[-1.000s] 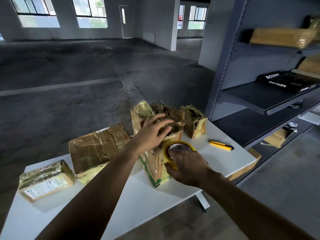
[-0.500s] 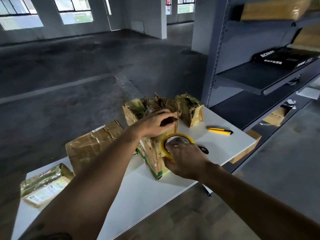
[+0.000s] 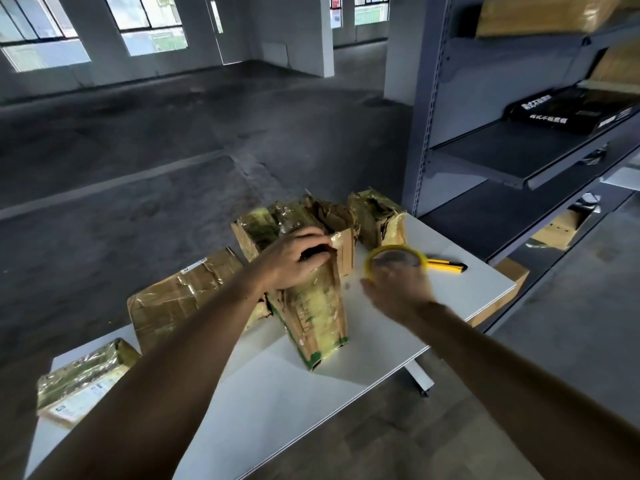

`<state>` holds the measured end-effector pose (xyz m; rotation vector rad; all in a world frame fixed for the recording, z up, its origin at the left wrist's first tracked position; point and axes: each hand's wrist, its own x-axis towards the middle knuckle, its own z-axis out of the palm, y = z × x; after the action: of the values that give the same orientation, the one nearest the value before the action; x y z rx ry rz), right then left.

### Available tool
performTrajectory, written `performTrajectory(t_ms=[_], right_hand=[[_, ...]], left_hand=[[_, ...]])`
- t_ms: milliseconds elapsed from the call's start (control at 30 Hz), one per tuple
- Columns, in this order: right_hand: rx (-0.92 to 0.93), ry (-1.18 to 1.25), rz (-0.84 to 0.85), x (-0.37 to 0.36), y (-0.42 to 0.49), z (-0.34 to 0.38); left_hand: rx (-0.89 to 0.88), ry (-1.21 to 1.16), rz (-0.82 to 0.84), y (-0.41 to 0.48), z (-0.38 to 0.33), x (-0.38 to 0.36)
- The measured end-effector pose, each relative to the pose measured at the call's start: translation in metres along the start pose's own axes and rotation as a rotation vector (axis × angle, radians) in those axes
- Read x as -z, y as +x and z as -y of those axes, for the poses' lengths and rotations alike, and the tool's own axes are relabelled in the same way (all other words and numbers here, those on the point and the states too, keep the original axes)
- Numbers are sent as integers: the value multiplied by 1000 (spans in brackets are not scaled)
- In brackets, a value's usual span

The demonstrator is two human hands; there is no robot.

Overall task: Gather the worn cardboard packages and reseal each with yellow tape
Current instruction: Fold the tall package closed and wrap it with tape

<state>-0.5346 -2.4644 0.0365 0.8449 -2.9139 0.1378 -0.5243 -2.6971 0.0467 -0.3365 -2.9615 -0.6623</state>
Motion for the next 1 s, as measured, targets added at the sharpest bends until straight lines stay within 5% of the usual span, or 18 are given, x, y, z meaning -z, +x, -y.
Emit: performTrajectory(t_ms=[133,400,500,667,833,1000], right_hand=[[-56,-14,-29,2,10,-49],[86,93,-71,-14,22,-20],[144,124,-232,-13,26,-22],[277,216,-418,5,27,-25],[477,465,-508,33,22,-25],[561,623,-457,46,21,-14]], left_hand=[[-20,17,-24,-6,4,0],[63,118,-51,0,-14,-3],[113,74,-178,2,-22,-1],[239,-430,-294,16,-59,26],[544,-956,-275,40,-66,44],[452,-1268,-244,35,-65,54]])
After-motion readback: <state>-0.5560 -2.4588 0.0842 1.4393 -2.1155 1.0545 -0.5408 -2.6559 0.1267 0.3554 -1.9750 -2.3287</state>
